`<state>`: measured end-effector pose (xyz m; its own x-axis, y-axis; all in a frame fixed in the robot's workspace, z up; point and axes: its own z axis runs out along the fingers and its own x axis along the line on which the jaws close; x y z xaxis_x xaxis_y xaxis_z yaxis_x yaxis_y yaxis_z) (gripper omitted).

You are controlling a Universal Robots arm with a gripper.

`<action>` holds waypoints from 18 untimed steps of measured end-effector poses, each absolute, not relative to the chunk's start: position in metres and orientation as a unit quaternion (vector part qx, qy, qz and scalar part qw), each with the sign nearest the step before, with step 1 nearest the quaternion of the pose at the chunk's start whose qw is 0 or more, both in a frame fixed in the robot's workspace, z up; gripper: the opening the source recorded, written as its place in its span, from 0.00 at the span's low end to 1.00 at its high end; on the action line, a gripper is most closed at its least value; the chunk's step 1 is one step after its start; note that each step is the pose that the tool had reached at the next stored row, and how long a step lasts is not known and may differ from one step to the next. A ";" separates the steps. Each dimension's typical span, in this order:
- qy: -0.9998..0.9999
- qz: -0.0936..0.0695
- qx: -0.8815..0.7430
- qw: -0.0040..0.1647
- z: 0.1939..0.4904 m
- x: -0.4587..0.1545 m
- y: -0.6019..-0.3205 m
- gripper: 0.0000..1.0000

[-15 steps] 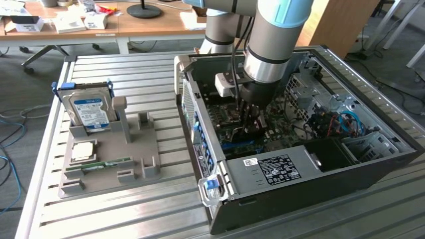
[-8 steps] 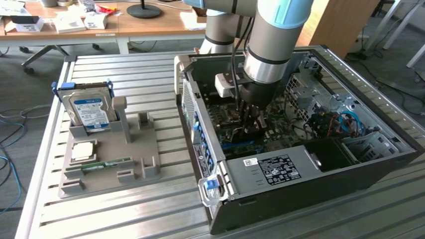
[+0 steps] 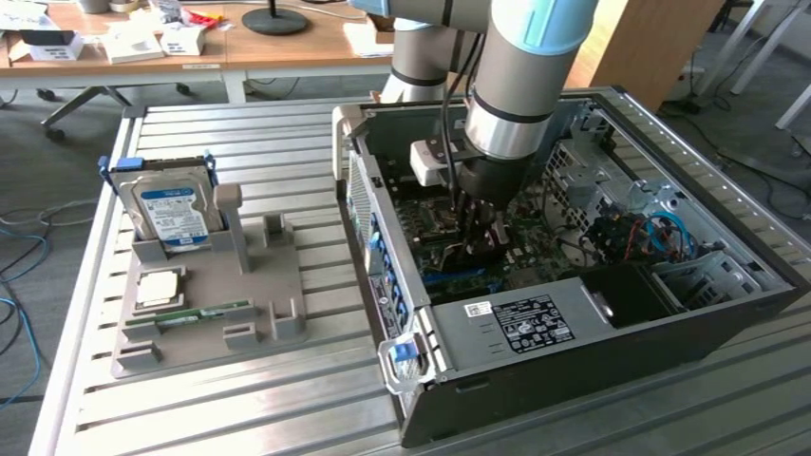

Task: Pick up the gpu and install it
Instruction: 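Insert the gpu into the slot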

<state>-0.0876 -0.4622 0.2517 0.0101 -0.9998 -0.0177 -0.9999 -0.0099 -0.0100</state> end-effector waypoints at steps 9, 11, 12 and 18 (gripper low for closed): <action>0.704 0.003 -0.711 0.010 0.252 -0.087 -0.462 0.25; 0.704 0.003 -0.711 0.010 0.251 -0.087 -0.462 0.25; 0.704 0.003 -0.711 0.010 0.250 -0.087 -0.462 0.25; 0.704 0.003 -0.711 0.010 0.249 -0.087 -0.462 0.25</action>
